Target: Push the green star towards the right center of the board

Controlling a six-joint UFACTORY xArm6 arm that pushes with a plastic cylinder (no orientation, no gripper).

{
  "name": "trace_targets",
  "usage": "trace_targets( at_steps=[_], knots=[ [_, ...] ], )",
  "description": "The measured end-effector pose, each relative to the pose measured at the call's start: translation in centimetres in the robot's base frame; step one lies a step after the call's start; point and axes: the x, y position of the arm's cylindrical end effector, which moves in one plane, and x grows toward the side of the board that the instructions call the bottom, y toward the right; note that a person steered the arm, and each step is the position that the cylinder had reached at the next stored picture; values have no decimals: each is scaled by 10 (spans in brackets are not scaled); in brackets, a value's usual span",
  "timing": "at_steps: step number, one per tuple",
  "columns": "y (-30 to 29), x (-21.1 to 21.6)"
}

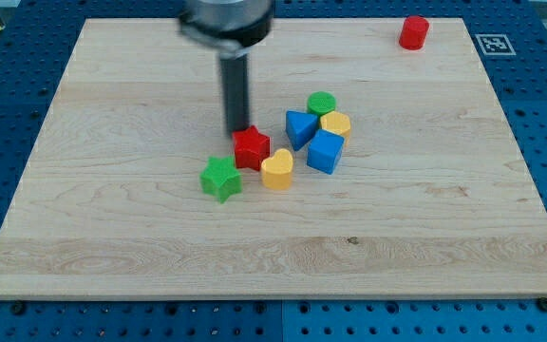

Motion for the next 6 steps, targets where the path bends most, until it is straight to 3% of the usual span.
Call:
trace_targets(
  at_steps=[1,2,3,4,6],
  knots=[
    [-33,38],
    [-85,40],
    [-81,82],
    [-4,74],
    [152,-15]
  ],
)
